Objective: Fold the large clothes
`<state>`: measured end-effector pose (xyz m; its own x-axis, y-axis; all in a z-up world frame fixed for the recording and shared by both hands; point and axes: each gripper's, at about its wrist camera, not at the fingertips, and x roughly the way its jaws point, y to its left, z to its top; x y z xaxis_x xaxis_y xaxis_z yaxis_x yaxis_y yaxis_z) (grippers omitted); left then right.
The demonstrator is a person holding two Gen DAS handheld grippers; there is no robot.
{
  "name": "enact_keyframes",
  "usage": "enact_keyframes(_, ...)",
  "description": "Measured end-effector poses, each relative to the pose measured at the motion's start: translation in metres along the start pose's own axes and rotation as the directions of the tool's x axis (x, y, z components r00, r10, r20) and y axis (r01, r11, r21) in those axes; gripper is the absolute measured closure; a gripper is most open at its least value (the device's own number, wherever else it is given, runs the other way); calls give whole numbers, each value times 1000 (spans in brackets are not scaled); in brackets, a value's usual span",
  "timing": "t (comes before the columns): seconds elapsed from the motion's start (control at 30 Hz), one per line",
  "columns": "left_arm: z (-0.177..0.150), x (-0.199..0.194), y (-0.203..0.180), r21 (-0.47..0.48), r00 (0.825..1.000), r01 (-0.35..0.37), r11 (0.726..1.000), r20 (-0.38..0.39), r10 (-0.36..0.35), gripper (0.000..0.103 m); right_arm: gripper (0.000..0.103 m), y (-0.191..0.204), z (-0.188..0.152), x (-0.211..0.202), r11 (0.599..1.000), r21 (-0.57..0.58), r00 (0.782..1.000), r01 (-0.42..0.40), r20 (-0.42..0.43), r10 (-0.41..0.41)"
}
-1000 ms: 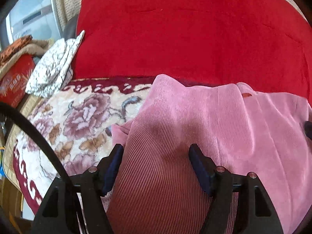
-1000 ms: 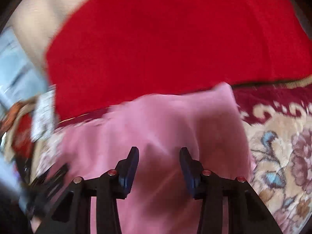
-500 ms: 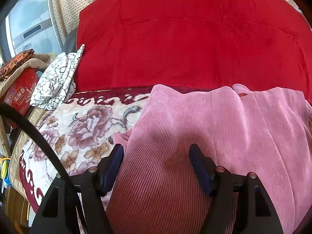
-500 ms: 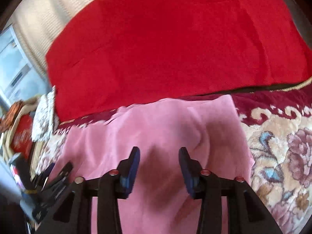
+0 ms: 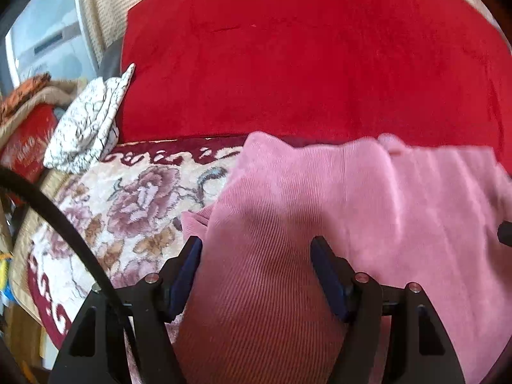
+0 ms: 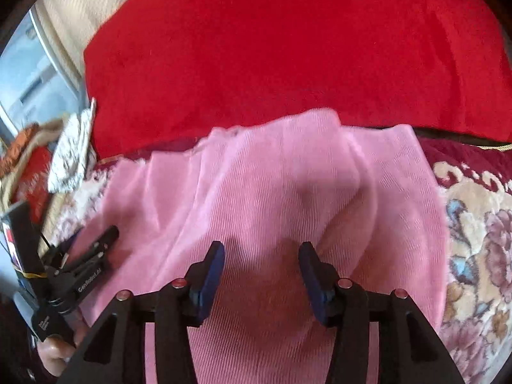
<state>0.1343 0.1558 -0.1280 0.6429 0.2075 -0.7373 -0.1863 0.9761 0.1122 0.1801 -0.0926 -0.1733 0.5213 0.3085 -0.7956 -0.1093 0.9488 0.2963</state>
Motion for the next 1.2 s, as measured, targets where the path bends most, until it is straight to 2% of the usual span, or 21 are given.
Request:
enact_keyframes(0.1, 4, -9, 6, -52, 999, 34, 998, 25, -33, 33, 50, -14, 13, -17, 999, 42, 996, 32, 78, -35)
enact_keyframes(0.17, 4, -4, 2, -53, 999, 45, 998, 0, -45, 32, 50, -29, 17, -19, 995, 90, 995, 47, 89, -56)
enact_keyframes(0.23, 0, 10, -9, -20, 998, 18, 1000, -60, -19, 32, 50, -43, 18, -6, 987, 154, 998, 47, 45, -54)
enact_keyframes(0.27, -3, 17, -15, 15, 996, -18, 1000, -84, 19, 29, 51, -51, 17, 4, 984, 173, 999, 49, 8, -51)
enact_keyframes(0.33, -6, 22, -27, 78, 993, -78, 994, -79, 84, 28, 50, -58, 15, 21, 982, 184, 998, 37, -60, -27)
enact_keyframes(0.4, -6, 20, -29, 80, 993, -91, 993, -72, 97, 28, 50, -57, 16, 19, 982, 187, 999, 33, -44, -25)
enact_keyframes(0.53, 1, 2, -28, 31, 999, -35, 999, -28, 36, 28, 50, -51, 17, 1, 983, 182, 1000, 24, -9, -23)
enact_keyframes(0.63, 3, -14, -42, 55, 999, 32, 998, 18, -33, 28, 50, -41, 21, -13, 989, 150, 999, 6, 49, -13)
enact_keyframes(0.73, 0, -16, -61, 89, 996, 94, 992, -2, -94, 28, 50, -35, 22, -25, 993, 120, 995, 5, 95, -17)
enact_keyframes(0.8, -4, -6, -72, 112, 996, 81, 990, -48, -76, 28, 50, -36, 21, -18, 993, 121, 997, 5, 70, -14)
enact_keyframes(0.93, -13, 17, -86, 177, 994, 37, 984, -112, -18, 27, 50, -54, 11, 13, 988, 153, 997, 29, -68, -19)
enact_keyframes(1.1, -11, 16, -82, 158, 993, 50, 986, -116, -32, 26, 50, -54, 11, 7, 989, 148, 999, 22, -49, -15)
enact_keyframes(1.2, -3, 3, -69, 116, 992, 102, 988, -80, -93, 26, 50, -51, 10, -3, 988, 155, 1000, -5, -27, 9)
